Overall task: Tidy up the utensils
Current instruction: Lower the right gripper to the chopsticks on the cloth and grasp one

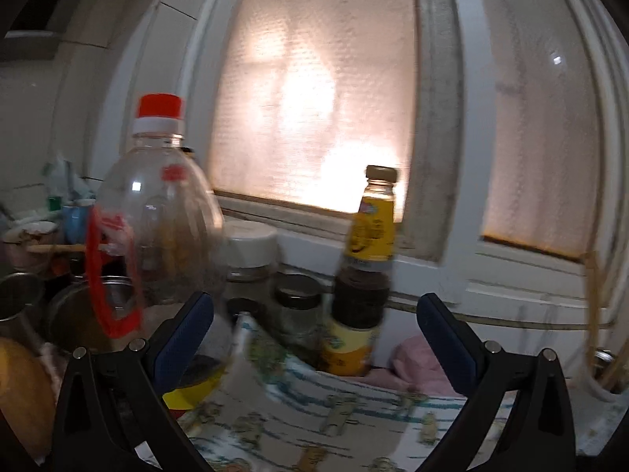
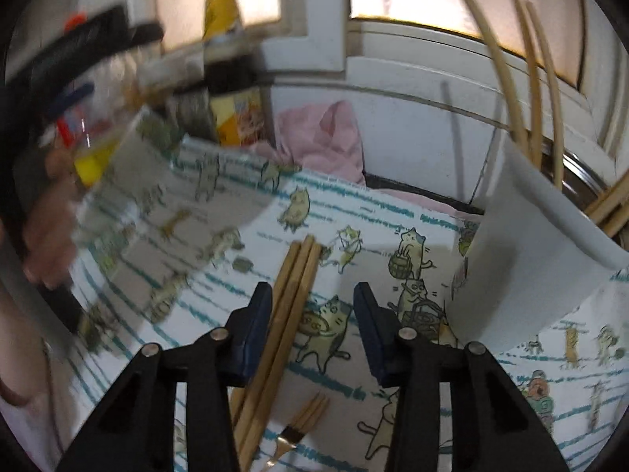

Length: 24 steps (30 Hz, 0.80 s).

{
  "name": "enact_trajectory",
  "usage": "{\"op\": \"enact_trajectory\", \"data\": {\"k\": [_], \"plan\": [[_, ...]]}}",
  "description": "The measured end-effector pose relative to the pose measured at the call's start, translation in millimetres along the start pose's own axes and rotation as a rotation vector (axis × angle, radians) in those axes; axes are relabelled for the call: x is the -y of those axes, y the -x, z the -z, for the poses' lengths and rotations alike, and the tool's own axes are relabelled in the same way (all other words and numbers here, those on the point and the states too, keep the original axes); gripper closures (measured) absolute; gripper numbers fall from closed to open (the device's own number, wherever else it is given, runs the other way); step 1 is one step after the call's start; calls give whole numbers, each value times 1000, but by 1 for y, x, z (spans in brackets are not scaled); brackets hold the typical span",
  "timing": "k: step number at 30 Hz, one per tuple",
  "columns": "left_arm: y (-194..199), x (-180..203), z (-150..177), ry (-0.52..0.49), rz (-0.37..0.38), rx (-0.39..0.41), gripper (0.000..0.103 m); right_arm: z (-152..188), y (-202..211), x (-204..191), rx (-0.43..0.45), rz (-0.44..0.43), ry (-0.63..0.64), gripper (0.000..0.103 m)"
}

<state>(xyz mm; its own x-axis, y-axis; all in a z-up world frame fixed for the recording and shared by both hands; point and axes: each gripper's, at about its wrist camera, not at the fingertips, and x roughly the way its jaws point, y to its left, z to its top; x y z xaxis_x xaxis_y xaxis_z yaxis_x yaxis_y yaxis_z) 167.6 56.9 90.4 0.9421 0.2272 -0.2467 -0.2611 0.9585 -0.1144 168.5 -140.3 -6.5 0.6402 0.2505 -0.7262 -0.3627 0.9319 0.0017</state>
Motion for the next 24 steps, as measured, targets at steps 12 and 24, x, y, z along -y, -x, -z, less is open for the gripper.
{"op": "enact_trajectory", "data": {"k": [12,24], "plan": [[-11,-2,5,-4,-33,-46,1,7,-16,-1,-84,-115,-11,84],[-22,16,12,-81,70,-154,1,0,-2,23,-18,-35,-110,89]]}}
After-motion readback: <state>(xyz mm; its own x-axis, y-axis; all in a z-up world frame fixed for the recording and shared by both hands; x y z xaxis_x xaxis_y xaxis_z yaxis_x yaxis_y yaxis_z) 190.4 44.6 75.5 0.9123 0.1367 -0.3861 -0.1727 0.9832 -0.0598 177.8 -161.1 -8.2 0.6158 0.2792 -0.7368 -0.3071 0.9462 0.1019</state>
